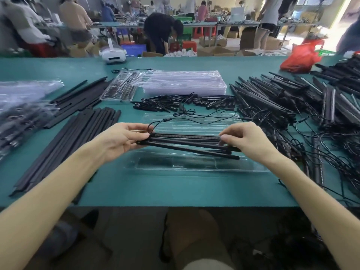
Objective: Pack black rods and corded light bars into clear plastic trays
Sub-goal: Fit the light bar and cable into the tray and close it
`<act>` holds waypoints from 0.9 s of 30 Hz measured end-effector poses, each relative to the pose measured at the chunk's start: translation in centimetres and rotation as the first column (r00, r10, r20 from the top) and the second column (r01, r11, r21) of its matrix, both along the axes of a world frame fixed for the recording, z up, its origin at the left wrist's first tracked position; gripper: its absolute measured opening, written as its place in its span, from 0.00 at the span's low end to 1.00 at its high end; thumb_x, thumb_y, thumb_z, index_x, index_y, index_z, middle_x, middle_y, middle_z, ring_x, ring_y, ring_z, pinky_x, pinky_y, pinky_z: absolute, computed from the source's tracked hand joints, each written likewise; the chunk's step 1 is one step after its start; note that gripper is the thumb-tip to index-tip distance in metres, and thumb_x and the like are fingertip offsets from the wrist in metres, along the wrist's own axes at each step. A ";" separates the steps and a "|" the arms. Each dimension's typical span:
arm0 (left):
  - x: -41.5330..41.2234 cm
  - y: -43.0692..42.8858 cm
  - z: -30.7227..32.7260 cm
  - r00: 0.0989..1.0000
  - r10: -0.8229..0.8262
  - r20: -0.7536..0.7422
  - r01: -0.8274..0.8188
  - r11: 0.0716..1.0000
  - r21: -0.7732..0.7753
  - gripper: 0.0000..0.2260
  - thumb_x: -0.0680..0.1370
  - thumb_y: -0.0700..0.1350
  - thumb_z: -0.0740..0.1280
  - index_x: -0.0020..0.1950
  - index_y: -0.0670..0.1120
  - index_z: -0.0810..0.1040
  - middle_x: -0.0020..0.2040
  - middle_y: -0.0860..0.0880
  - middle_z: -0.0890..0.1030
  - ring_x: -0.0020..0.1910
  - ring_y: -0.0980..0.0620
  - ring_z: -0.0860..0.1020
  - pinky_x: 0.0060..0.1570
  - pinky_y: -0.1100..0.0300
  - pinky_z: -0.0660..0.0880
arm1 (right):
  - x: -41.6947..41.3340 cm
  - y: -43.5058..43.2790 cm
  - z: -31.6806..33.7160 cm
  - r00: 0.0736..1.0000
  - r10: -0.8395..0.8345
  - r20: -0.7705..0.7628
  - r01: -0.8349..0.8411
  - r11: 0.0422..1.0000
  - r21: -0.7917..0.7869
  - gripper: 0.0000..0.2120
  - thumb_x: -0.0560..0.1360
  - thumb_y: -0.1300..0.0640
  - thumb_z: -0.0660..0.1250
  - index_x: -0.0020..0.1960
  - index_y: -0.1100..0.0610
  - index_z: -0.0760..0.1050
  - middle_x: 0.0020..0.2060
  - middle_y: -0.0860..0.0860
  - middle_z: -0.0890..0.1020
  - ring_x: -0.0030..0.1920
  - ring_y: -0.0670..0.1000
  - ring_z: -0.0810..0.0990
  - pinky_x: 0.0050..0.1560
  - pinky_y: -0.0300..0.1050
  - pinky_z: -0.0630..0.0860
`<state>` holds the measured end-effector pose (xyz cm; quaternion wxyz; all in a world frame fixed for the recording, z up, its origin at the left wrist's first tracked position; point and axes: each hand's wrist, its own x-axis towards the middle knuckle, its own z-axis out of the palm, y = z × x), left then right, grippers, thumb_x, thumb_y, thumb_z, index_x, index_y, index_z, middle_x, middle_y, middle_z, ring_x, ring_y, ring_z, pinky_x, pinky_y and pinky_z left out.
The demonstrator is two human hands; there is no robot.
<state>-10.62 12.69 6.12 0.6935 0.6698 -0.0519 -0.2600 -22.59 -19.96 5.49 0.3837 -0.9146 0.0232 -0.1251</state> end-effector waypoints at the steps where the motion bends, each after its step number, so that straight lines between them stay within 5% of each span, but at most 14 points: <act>1: 0.0 0.0 -0.1 1.000 0.003 0.011 -0.003 1.000 0.007 0.15 0.73 0.30 0.69 0.59 0.39 0.81 0.52 0.43 0.85 0.46 0.52 0.85 0.43 0.63 0.81 | 0.1 0.1 -0.2 1.000 -0.012 0.011 0.012 1.000 0.007 0.04 0.77 0.60 0.72 0.46 0.55 0.85 0.36 0.45 0.86 0.37 0.41 0.82 0.46 0.35 0.78; 4: -0.1 0.0 -0.5 0.998 -0.002 0.061 -0.002 0.998 0.065 0.13 0.74 0.30 0.70 0.57 0.39 0.83 0.51 0.43 0.86 0.46 0.52 0.85 0.44 0.64 0.81 | 0.6 0.3 -0.7 0.997 -0.057 0.048 0.056 0.998 0.023 0.03 0.76 0.60 0.72 0.47 0.55 0.85 0.38 0.44 0.86 0.41 0.45 0.85 0.50 0.39 0.79; 9: -0.3 -0.3 -1.2 0.983 -0.009 0.185 -0.030 0.978 0.208 0.11 0.74 0.31 0.72 0.53 0.44 0.85 0.50 0.44 0.86 0.49 0.50 0.83 0.59 0.57 0.78 | 1.3 0.2 -2.2 0.990 -0.116 0.080 0.113 0.993 0.042 0.04 0.75 0.59 0.73 0.46 0.50 0.84 0.39 0.38 0.84 0.42 0.35 0.81 0.46 0.28 0.73; 15: -0.3 -1.0 -1.9 0.899 -0.082 0.429 -0.107 0.911 0.398 0.10 0.75 0.31 0.72 0.51 0.44 0.84 0.47 0.44 0.85 0.44 0.51 0.80 0.51 0.58 0.76 | 1.3 0.6 -3.5 0.986 -0.149 0.072 0.149 0.989 0.013 0.03 0.77 0.59 0.72 0.48 0.55 0.85 0.39 0.41 0.83 0.42 0.37 0.80 0.41 0.23 0.69; 17: -0.2 -1.1 -2.2 0.857 -0.148 0.494 -0.129 0.867 0.482 0.09 0.75 0.32 0.73 0.51 0.43 0.85 0.47 0.45 0.86 0.45 0.49 0.81 0.54 0.57 0.76 | 1.2 0.8 -3.6 0.985 -0.158 0.069 0.160 0.987 -0.015 0.03 0.76 0.59 0.73 0.47 0.54 0.85 0.39 0.42 0.84 0.43 0.42 0.82 0.47 0.28 0.73; 21: -0.2 -1.2 -2.3 0.766 -0.228 0.601 -0.240 0.766 0.597 0.09 0.74 0.37 0.75 0.48 0.50 0.86 0.43 0.55 0.86 0.44 0.59 0.82 0.50 0.66 0.74 | 1.3 1.0 -3.4 0.975 -0.222 0.027 0.223 0.963 -0.151 0.03 0.76 0.54 0.73 0.44 0.48 0.84 0.37 0.40 0.79 0.50 0.52 0.79 0.61 0.56 0.72; 27: -0.1 -1.6 -2.3 0.738 -0.279 0.615 -0.282 0.700 0.656 0.09 0.74 0.36 0.74 0.50 0.48 0.84 0.44 0.53 0.85 0.46 0.53 0.82 0.51 0.62 0.73 | 1.7 1.1 -3.2 0.975 -0.214 0.055 0.217 0.973 -0.072 0.03 0.76 0.56 0.73 0.44 0.50 0.83 0.40 0.45 0.83 0.49 0.52 0.81 0.63 0.59 0.73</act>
